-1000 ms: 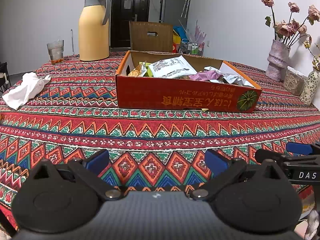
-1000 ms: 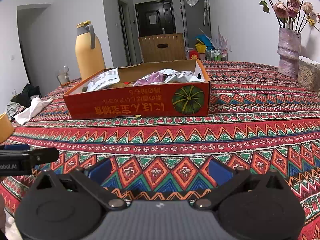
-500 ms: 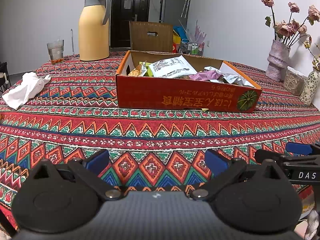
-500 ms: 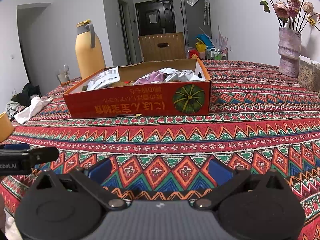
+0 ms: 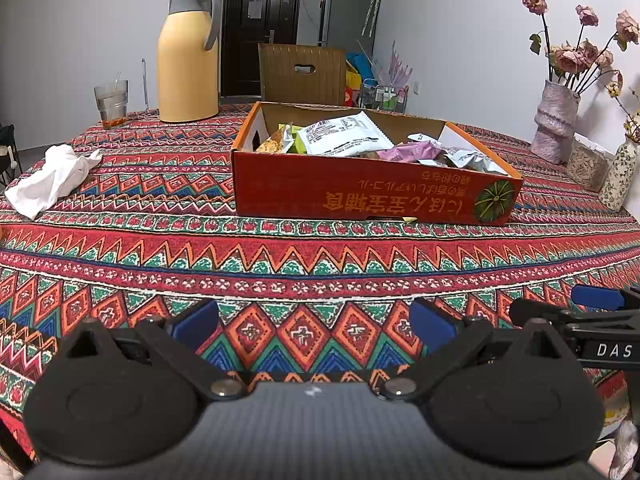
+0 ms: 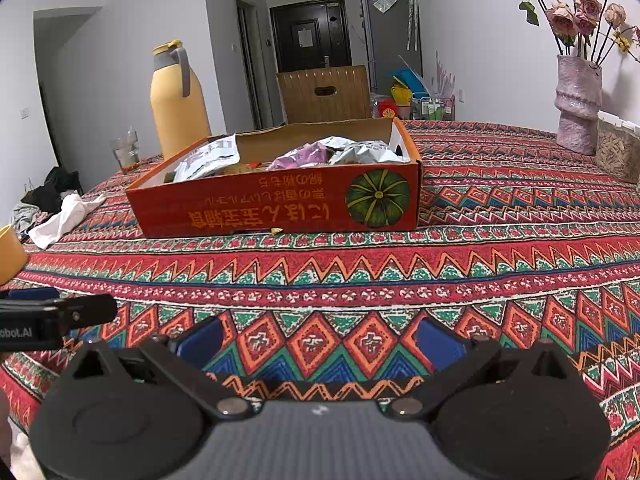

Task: Organize snacks

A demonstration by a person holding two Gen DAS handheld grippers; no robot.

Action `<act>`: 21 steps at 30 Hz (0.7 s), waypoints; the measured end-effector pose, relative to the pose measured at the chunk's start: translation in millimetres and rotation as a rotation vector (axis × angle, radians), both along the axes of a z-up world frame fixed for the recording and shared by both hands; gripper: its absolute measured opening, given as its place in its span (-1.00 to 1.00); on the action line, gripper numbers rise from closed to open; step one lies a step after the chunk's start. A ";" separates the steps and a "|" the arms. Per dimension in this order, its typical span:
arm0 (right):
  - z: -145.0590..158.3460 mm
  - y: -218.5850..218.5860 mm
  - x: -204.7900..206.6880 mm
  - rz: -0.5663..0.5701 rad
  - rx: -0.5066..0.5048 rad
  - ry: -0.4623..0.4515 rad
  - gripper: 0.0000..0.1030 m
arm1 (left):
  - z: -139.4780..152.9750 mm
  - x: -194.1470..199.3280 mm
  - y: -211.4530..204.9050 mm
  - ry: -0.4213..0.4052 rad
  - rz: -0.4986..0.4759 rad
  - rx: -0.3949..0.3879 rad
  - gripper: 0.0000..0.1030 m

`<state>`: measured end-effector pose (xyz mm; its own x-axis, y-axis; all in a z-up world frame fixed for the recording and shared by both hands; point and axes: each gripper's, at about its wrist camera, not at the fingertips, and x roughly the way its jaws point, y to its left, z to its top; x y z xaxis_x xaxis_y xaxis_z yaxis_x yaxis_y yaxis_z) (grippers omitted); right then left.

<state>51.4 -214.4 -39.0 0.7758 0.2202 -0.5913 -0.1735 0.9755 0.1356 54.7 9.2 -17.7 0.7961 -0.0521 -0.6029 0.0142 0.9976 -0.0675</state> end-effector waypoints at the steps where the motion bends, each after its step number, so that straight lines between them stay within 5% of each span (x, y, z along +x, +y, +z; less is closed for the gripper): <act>1: -0.1 0.0 0.1 0.000 0.000 0.000 1.00 | 0.0 0.0 0.1 0.000 0.000 0.000 1.00; 21: 0.2 0.1 -0.3 0.000 -0.001 -0.001 1.00 | 1.7 -1.1 0.3 -0.005 -0.003 -0.001 1.00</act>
<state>51.0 -214.3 -38.8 0.7760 0.2200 -0.5911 -0.1739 0.9755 0.1347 53.5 9.6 -16.0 0.7988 -0.0549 -0.5990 0.0175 0.9975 -0.0681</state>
